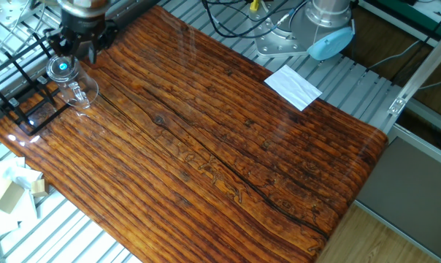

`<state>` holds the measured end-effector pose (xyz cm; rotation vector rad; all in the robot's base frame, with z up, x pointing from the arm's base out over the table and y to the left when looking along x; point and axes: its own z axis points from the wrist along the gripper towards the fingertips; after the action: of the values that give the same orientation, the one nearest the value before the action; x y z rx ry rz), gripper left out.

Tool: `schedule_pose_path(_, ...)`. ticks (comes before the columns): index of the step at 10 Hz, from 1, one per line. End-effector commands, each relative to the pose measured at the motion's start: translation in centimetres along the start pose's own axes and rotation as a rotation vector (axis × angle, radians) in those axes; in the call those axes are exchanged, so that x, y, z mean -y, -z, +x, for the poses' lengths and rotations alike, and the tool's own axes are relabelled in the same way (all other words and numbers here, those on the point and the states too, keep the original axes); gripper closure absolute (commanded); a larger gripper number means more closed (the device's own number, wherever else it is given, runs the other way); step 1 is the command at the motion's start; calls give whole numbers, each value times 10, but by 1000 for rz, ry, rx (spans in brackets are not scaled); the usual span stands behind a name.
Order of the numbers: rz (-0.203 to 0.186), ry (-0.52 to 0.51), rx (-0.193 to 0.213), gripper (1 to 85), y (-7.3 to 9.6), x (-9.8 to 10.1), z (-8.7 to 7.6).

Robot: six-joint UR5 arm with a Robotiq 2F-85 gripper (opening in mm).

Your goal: Take the cup off the cup rack

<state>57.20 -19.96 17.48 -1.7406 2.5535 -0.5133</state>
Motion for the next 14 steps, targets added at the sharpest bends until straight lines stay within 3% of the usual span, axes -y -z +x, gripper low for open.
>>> schedule_pose_path(1,-46,-20,32,417,-20,9,-28)
schedule_pose_path(6,-58,-3,-10,420,-38,28,-40)
schedule_pose_path(10,-64,15,5,420,-63,38,-46)
schedule_pose_path(14,-84,15,36,420,-84,33,-50)
